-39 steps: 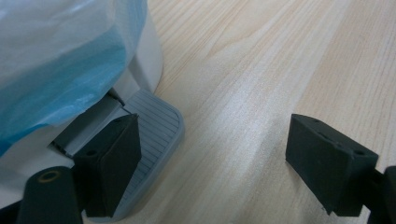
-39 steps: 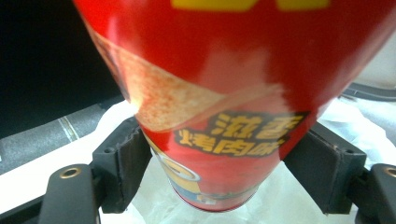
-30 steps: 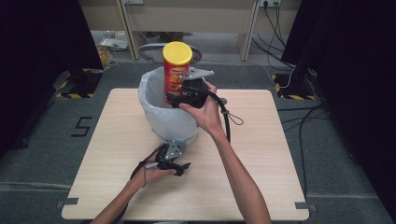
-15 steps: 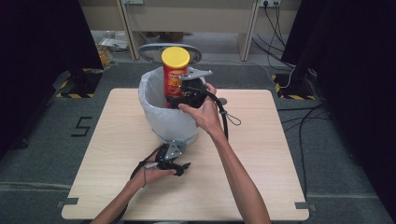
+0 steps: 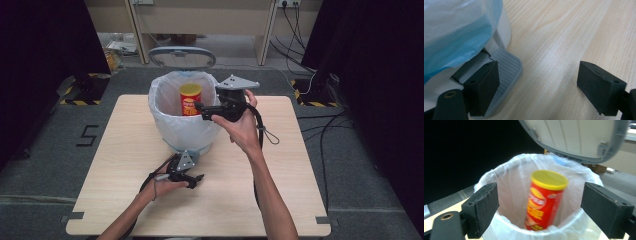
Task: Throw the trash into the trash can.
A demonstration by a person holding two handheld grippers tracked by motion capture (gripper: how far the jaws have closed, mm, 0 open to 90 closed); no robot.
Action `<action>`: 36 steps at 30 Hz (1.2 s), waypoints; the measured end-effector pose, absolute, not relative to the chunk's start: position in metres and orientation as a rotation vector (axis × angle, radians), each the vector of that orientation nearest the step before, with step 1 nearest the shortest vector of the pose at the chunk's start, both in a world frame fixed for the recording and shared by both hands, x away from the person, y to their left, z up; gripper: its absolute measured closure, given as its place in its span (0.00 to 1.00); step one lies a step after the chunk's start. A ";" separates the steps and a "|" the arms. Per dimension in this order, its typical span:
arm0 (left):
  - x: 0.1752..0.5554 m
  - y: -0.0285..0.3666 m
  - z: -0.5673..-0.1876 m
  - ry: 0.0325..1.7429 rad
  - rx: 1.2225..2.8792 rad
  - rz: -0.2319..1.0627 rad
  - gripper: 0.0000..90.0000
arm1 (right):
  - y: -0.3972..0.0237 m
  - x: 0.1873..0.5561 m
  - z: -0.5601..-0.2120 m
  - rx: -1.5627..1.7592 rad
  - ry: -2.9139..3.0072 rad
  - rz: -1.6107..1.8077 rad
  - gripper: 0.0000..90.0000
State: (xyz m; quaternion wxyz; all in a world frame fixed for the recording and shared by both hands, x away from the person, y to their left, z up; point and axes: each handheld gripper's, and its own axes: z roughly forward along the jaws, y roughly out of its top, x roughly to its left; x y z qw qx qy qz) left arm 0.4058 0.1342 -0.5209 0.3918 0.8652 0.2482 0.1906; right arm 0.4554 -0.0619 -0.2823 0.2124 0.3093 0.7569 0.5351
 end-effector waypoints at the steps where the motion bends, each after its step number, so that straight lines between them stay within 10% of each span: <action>1: 0.406 0.134 -0.521 0.631 2.197 0.486 0.19 | -0.064 0.455 -0.283 0.865 2.098 1.485 0.17; 36: 0.405 0.134 -0.521 0.636 2.188 0.481 0.19 | -0.135 0.442 -0.303 0.969 2.048 1.368 0.19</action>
